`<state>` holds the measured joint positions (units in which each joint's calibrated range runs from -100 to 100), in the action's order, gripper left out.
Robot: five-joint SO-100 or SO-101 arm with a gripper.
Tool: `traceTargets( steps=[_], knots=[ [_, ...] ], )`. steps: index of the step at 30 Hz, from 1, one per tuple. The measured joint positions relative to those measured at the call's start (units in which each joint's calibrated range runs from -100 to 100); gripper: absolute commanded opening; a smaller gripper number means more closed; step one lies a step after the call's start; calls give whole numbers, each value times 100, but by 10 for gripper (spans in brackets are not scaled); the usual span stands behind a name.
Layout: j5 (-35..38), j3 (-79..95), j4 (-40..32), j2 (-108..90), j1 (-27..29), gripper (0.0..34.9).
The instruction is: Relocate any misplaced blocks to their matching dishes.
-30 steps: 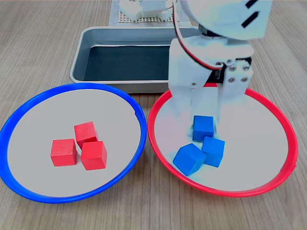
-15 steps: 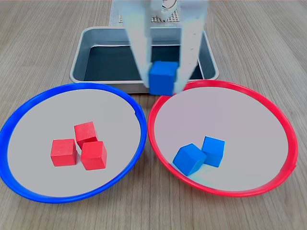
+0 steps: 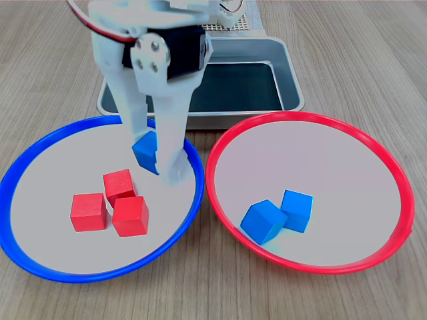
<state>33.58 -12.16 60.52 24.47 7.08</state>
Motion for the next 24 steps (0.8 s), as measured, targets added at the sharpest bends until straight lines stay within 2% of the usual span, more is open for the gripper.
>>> traceTargets(
  steps=[3, 7, 9, 18, 23, 24],
  knots=[
    [44, -45, 8, 102, 27, 163],
    [171, -209, 237, 162, 27, 212],
    [186, -227, 261, 162, 27, 220],
    [190, -572, 571, 162, 88, 213],
    [254, -590, 791, 26, 416, 179],
    [449, -554, 914, -68, 549, 175]
  ],
)
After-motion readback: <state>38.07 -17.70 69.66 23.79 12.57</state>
